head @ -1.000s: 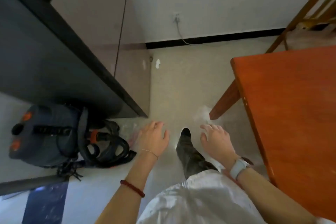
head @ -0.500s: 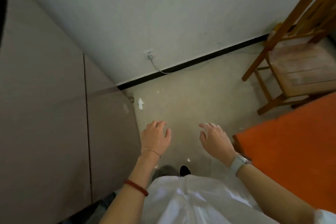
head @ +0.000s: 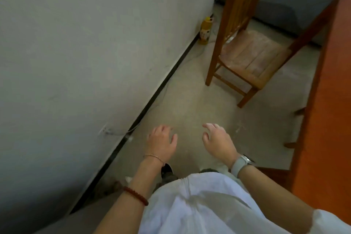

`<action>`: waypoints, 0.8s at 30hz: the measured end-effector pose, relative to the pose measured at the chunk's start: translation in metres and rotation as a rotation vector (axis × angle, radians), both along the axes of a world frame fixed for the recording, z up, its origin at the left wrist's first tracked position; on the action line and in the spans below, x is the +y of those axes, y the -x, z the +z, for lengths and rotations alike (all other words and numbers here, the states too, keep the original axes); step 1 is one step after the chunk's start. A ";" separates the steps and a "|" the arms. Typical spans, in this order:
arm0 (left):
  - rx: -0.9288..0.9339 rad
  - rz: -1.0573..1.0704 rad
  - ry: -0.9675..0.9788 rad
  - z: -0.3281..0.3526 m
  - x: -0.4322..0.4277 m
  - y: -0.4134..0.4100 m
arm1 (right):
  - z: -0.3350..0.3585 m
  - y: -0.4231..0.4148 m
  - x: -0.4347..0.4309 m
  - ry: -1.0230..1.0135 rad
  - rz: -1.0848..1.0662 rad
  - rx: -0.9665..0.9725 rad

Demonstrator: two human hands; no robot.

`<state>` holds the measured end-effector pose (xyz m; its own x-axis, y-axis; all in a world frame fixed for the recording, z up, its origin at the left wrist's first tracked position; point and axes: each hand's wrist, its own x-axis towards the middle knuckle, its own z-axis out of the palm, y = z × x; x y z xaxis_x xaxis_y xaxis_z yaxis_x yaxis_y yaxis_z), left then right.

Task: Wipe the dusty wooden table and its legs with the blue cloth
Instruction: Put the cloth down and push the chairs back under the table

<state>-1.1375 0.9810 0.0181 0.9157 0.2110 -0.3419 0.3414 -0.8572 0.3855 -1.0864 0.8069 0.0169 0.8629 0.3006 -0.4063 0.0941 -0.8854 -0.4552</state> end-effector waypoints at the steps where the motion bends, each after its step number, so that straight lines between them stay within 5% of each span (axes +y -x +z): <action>1: 0.001 -0.058 0.003 0.002 0.009 -0.021 | 0.003 -0.012 0.009 -0.016 -0.046 -0.001; 14: -0.014 -0.708 0.054 -0.003 0.012 -0.312 | -0.012 -0.189 0.022 -0.042 -0.635 0.027; 24: -0.180 -1.452 -0.074 0.046 -0.104 -0.565 | 0.019 -0.372 -0.035 0.039 -1.074 -0.026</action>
